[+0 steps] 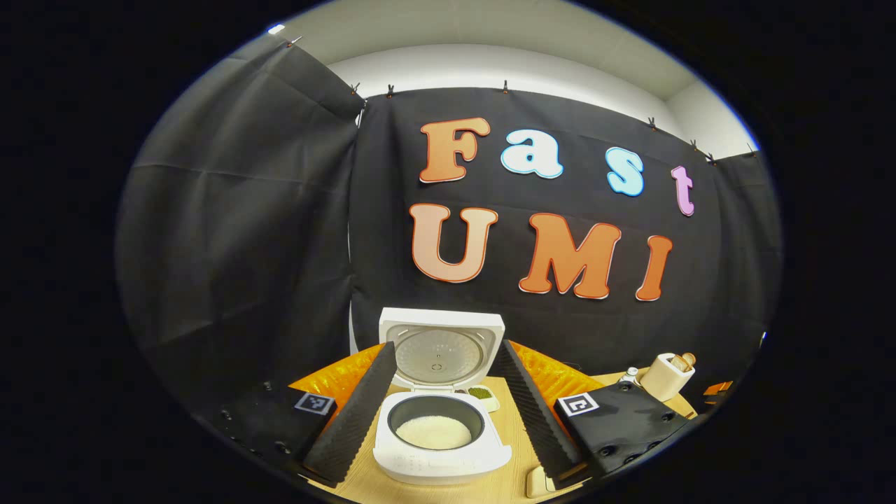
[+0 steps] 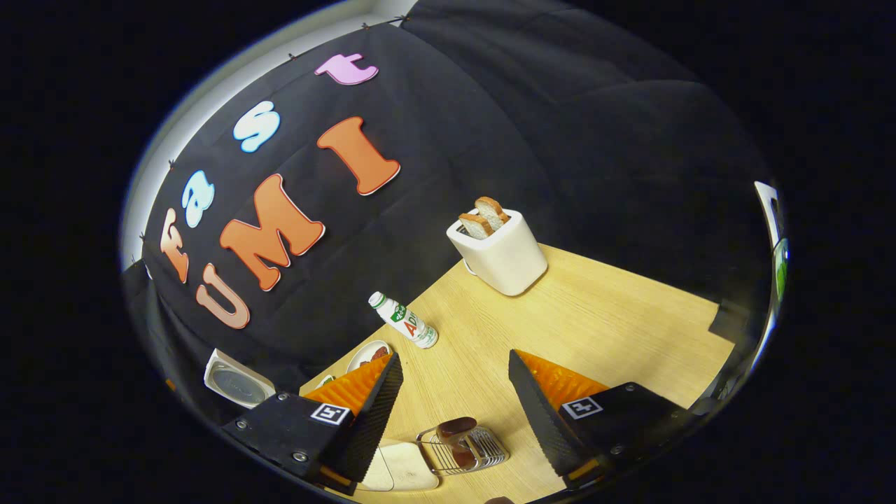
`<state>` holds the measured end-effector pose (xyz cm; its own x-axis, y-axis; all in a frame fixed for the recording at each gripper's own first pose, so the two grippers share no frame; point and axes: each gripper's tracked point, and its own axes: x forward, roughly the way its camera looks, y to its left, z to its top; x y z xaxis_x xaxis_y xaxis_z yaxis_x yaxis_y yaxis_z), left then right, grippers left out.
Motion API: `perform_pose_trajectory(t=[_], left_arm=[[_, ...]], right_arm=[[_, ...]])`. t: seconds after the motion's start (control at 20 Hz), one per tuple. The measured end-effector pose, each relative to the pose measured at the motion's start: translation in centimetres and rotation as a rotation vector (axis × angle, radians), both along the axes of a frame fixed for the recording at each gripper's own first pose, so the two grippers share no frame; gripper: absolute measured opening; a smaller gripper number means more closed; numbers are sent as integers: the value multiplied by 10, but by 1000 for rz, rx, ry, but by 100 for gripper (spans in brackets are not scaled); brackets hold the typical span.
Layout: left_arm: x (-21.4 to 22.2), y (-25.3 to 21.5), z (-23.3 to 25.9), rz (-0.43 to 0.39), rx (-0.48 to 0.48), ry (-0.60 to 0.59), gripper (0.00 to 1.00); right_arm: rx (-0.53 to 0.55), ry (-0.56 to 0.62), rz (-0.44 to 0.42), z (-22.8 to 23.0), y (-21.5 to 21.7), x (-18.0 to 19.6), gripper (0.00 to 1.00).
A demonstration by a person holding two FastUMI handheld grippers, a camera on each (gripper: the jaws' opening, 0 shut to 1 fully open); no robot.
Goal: Close the left gripper, press the button to open the rice cooker; take a wooden spoon from the chopstick holder with the right hand, scoop a spoonful of rice and pour it into the rice cooker, then put the wooden spoon back into the chopstick holder.
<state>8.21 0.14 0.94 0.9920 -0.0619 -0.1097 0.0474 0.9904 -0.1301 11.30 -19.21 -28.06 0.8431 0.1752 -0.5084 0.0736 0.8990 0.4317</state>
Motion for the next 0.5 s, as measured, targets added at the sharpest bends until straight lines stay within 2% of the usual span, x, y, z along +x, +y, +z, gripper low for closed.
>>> perform_pose_trajectory(t=[0.1, 0.35, 0.5], left_arm=[[15, 18, 16, 94, -2, -35, 100], [56, -16, 61, 9, 47, -69, 100], [90, -32, 76, -34, 32, -56, 99]], right_arm=[[4, -12, 21, 13, 2, 2, 95], [5, -53, 55, 38, 7, 11, 95], [-1, -78, 78, 47, 13, 16, 94]])
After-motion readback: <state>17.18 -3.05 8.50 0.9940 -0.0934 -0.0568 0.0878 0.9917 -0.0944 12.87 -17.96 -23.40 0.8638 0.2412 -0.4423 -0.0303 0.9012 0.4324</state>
